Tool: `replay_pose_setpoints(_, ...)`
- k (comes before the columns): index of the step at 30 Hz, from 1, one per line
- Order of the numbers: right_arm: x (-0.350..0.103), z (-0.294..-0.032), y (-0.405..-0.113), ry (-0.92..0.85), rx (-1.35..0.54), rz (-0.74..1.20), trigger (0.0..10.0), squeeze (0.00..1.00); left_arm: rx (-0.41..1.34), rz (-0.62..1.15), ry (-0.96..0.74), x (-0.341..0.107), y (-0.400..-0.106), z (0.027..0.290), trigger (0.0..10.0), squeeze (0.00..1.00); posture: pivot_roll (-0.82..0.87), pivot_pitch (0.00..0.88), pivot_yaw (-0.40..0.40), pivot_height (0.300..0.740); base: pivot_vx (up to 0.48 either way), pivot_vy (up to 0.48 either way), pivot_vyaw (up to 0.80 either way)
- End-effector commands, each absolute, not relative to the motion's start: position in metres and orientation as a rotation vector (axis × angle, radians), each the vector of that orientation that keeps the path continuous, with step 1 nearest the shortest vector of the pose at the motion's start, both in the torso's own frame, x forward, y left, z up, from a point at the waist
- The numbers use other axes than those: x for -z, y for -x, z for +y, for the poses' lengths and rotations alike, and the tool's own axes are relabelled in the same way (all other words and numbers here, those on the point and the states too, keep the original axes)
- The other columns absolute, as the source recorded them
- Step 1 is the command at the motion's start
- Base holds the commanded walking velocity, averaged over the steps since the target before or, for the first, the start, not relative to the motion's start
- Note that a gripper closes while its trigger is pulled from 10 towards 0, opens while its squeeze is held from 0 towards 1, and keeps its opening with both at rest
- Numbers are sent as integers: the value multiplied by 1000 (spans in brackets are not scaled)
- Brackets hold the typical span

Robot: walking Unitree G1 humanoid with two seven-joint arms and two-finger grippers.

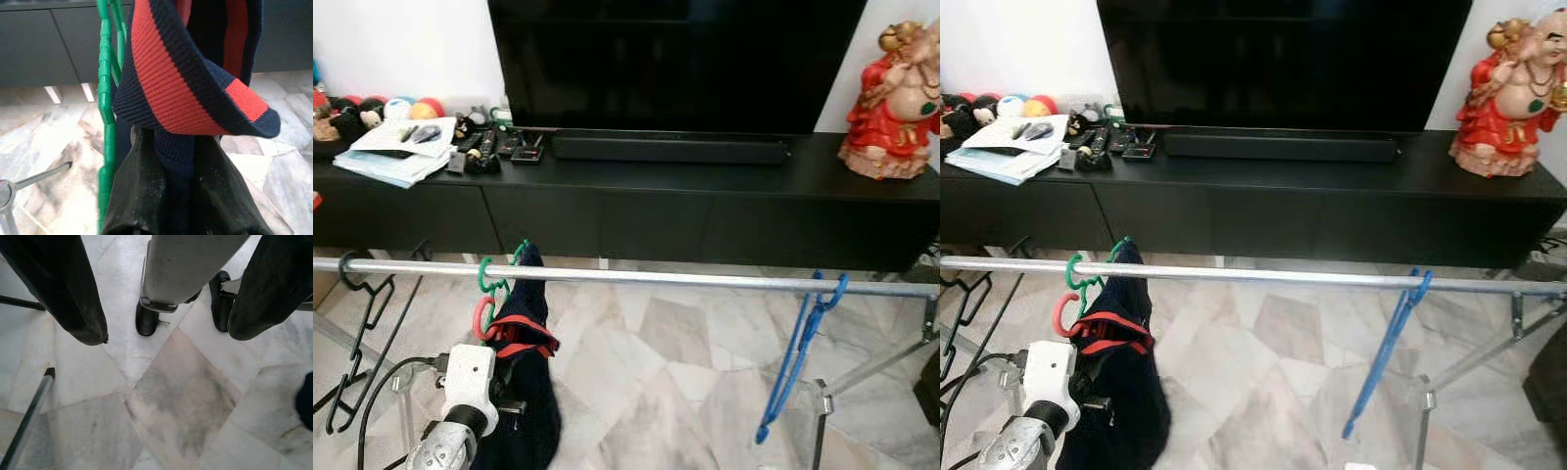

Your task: Hang hanger

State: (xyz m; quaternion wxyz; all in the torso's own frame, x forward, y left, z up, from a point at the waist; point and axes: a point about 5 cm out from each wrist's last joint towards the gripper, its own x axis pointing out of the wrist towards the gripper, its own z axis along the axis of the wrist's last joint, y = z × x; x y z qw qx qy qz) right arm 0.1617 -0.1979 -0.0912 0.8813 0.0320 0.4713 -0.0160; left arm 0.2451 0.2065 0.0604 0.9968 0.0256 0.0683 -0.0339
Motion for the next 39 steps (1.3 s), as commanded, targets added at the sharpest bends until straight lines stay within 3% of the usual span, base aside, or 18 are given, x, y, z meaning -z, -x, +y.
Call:
replay_pose_setpoints(1, 93, -196, -158, -76, 37, 992, 10000, 0, 73, 82, -63, -71, -248, 206, 10000, 0, 74, 50, 38, 740, 0, 0, 0)
replay_pose_setpoints(39, 93, -196, -159, -79, 39, 988, 10000, 0, 76, 75, -59, -72, -247, 206, 10000, 0, 78, 56, 38, 740, -19, 0, 0)
